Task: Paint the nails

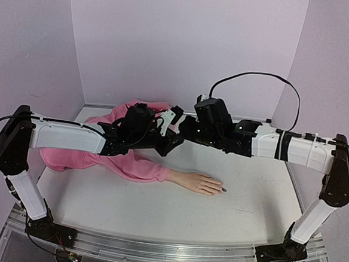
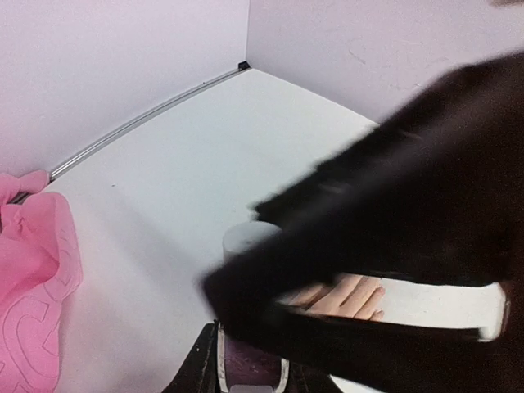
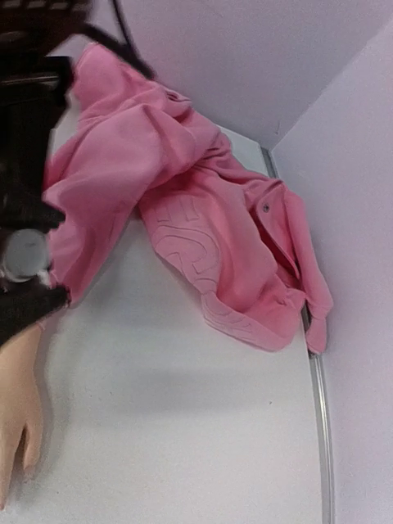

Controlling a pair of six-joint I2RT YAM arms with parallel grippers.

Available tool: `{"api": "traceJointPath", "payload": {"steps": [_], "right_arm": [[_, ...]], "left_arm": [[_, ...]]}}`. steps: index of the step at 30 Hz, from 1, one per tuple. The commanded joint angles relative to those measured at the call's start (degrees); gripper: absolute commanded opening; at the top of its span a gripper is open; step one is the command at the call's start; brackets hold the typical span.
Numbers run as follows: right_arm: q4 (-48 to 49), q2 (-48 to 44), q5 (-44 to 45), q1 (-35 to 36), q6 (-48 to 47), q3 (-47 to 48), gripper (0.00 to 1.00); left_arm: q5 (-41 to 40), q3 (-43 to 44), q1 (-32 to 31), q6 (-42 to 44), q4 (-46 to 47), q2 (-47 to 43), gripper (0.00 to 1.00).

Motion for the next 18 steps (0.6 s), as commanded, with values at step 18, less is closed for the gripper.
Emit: {"api": "traceJointPath", "payload": {"steps": [18], "right_arm": [[2.30,-14.32,-66.11,-6.20,-28.29,-5.55,0.64]], "left_arm": [[50.44,-9.06,3.28,-10.20,2.59,-17.94,0.00]]}}
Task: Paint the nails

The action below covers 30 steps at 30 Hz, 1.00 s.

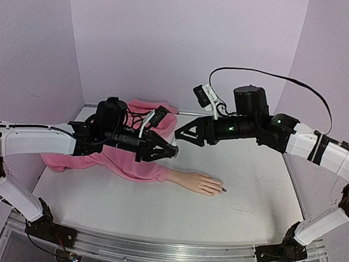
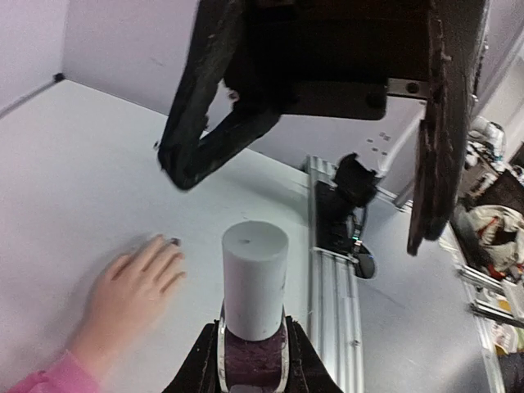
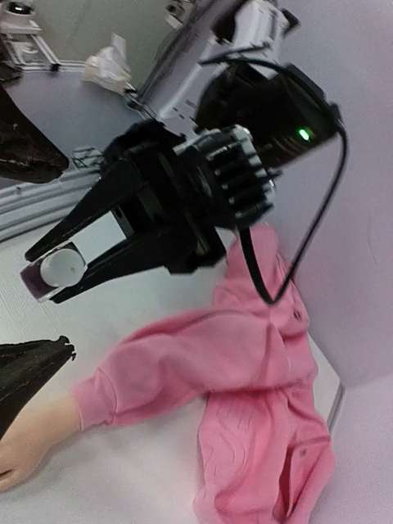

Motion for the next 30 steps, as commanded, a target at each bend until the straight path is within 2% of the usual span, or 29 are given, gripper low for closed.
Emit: {"api": "traceJointPath", "payload": {"steps": [1,6,13,19,22,24,27,29,30], "right_arm": [[6.51,1.36,-19.00,0.42,-2.68,0.02,0.63],[11.36,3.91,-23.00,0.44,0.62,0.50,0.50],[13.20,4.97,-23.61,0.44,1.94,-0.43,0.40],[14.05,4.88,-23.56,0.38,2.51,-1.03,0.17],[14.08,5.01,-22.90,0.41,2.62,-1.79,0.00],[14.05,5.04,-20.96,0.40,2.66,-2.67,0.00],[13.97,5.12,-13.67,0.40,3.92,-4.33,0.00],[12.80,5.70,-5.63,0.63,5.54,-4.78,0.00],[11.11,6.18,1.34,1.12,6.50,-4.36,0.00]], "left_arm": [[17.90,2.51,-0.31,-4.04,1.91,-2.38,0.00],[17.92,1.91,-0.47,-4.31,1.99,-3.85,0.00],[17.36,1.60,-0.47,-4.23,2.01,-5.08,0.00],[13.79,1.65,-0.47,-3.88,1.99,-5.22,0.00],[6.22,1.41,-0.47,-3.40,2.04,-5.65,0.00],[-2.13,1.13,-0.47,-2.50,1.99,-5.74,0.00],[-18.89,1.29,-0.47,-1.95,1.91,-5.64,0.00],[-29.19,2.79,-0.46,-1.34,1.90,-4.20,0.00],[-34.19,3.96,-0.47,-0.96,1.93,-2.92,0.00]]}}
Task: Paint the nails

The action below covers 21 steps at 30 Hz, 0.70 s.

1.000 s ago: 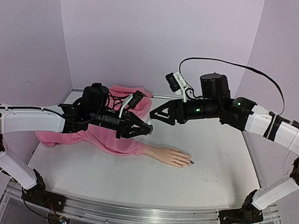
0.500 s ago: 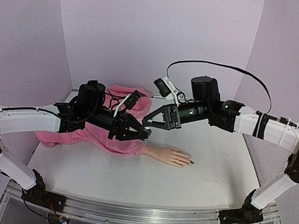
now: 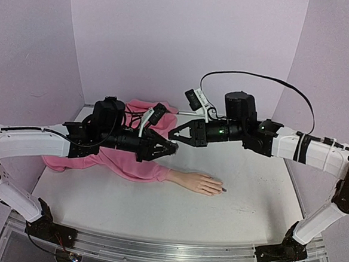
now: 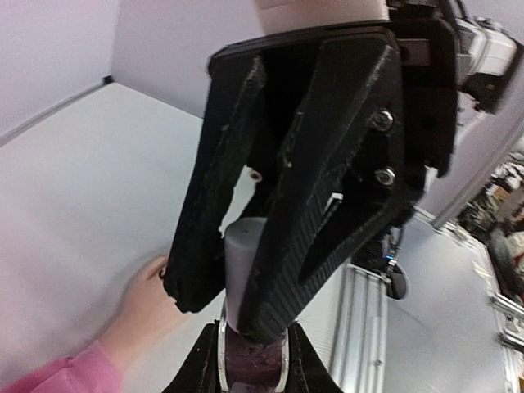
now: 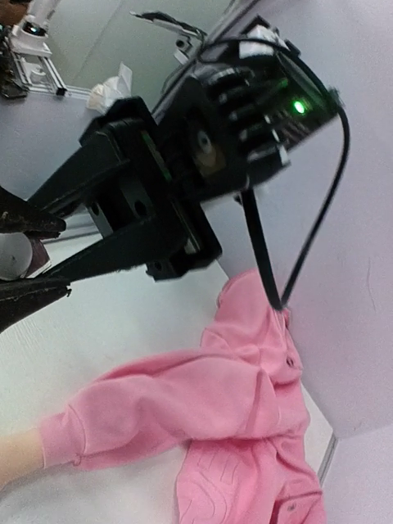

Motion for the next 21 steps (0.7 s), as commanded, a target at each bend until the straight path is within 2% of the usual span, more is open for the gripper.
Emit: {"api": "traceJointPath", "payload": {"steps": [1,3,6,12,15,17,21], "right_arm": [[-6.81,1.44,22.22,2.92,4.92,0.41,0.00],[-19.50,3.82,52.50,5.97,14.74,5.67,0.00],[-24.47,7.06,63.84,10.82,22.59,9.02,0.00],[-24.71,8.31,62.95,12.98,22.21,12.61,0.00],[-23.36,6.31,61.00,12.84,17.73,11.91,0.08],[-22.64,4.29,60.25,12.69,14.37,10.97,0.17],[-20.55,-0.29,55.00,11.98,5.59,8.77,0.56]], "left_arm": [[-33.28,5.63,1.74,1.81,3.85,2.20,0.00],[-37.37,9.03,1.72,2.76,4.02,6.65,0.00],[-41.73,13.43,1.55,1.93,4.25,11.81,0.00],[-39.81,14.35,1.52,0.41,4.44,15.18,0.00],[-36.09,11.84,1.54,0.48,4.44,14.52,0.00],[-32.55,9.33,1.54,0.53,4.44,13.18,0.00],[-26.39,4.62,1.54,0.64,4.29,9.34,0.00]]}}
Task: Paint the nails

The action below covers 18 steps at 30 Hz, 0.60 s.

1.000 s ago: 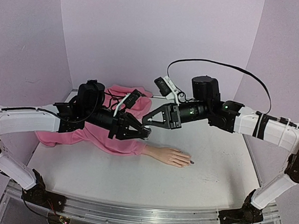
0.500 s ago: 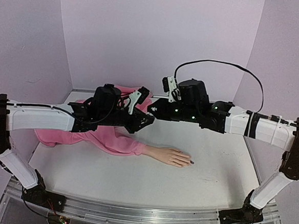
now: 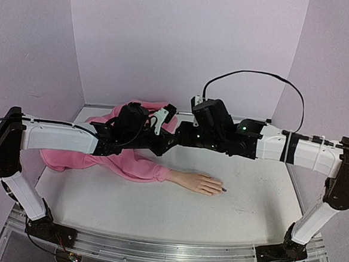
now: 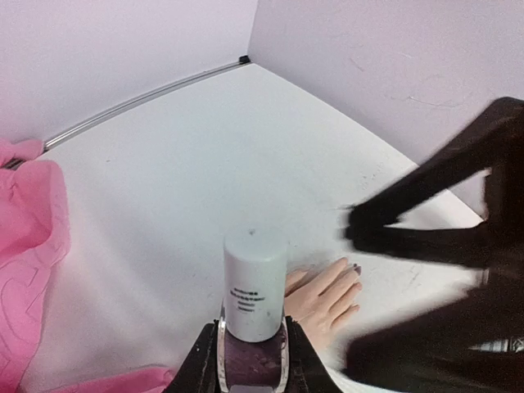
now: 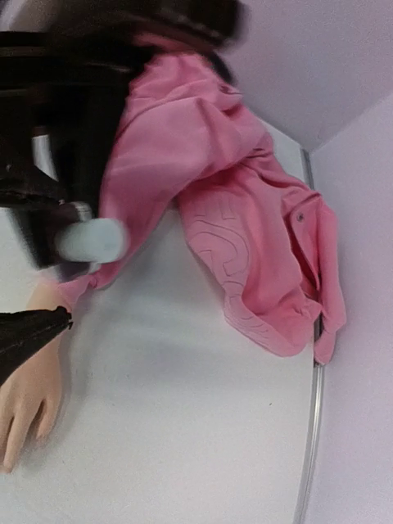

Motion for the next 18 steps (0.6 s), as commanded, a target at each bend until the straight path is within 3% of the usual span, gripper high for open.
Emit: {"api": "traceJointPath", "payload": {"steps": [1,3,6,11,18], "right_arm": [[-1.39,-8.95,-7.79,1.14,-11.97,-1.86,0.66],[-0.29,-10.61,-15.75,-0.19,-15.96,-2.81,0.81],[0.39,-12.18,-29.63,-3.70,-19.34,-4.18,0.85],[5.30,-13.70,-51.12,-8.71,-21.05,-7.78,0.81],[13.23,-13.00,-65.18,-8.77,-20.38,-8.67,0.66]], "left_arm": [[1.14,-4.30,2.87,-1.54,3.40,-6.43,0.00],[4.57,-5.91,2.91,-1.17,3.26,-8.37,0.00],[14.43,-7.15,2.96,0.34,3.27,-10.99,0.00],[37.89,-6.92,3.07,1.51,3.27,-14.02,0.00],[52.44,-5.40,3.07,-1.30,3.26,-14.71,0.00]]}}
